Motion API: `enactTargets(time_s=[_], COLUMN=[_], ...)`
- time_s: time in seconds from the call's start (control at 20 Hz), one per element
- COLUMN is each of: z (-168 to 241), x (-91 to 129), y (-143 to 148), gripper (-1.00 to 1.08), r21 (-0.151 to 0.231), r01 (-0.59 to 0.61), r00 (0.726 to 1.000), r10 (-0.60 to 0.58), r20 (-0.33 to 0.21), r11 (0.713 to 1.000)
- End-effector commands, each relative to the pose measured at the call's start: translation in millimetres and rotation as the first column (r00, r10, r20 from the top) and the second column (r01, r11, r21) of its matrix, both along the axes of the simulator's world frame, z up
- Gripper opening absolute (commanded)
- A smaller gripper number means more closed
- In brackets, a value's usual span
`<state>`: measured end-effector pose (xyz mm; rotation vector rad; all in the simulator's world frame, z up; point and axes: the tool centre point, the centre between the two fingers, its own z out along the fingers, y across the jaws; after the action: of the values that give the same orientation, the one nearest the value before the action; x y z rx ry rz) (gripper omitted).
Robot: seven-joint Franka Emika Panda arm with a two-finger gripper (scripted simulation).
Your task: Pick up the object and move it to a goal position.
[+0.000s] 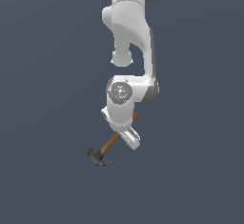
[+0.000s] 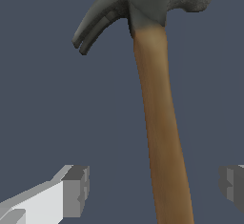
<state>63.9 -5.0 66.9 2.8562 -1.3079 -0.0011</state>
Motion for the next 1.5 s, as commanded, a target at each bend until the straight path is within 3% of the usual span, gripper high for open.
enactTargets(time_s=[0.0, 0.8, 0.85, 1.45], z=[-1, -50, -50, -50], x=[0, 0, 0, 0], y=[0, 0, 0, -4], gripper=[1.0, 1.0, -1.0, -1.0], r21=[0.0, 0.0, 0.0, -0.002], r01=[0.0, 0.005, 0.005, 0.01], r00=[1.0, 1.0, 1.0, 1.0], r10=[0.0, -0.005, -0.005, -0.01], r20=[0.0, 0.001, 0.001, 0.0], r11=[1.0, 1.0, 1.0, 1.0])
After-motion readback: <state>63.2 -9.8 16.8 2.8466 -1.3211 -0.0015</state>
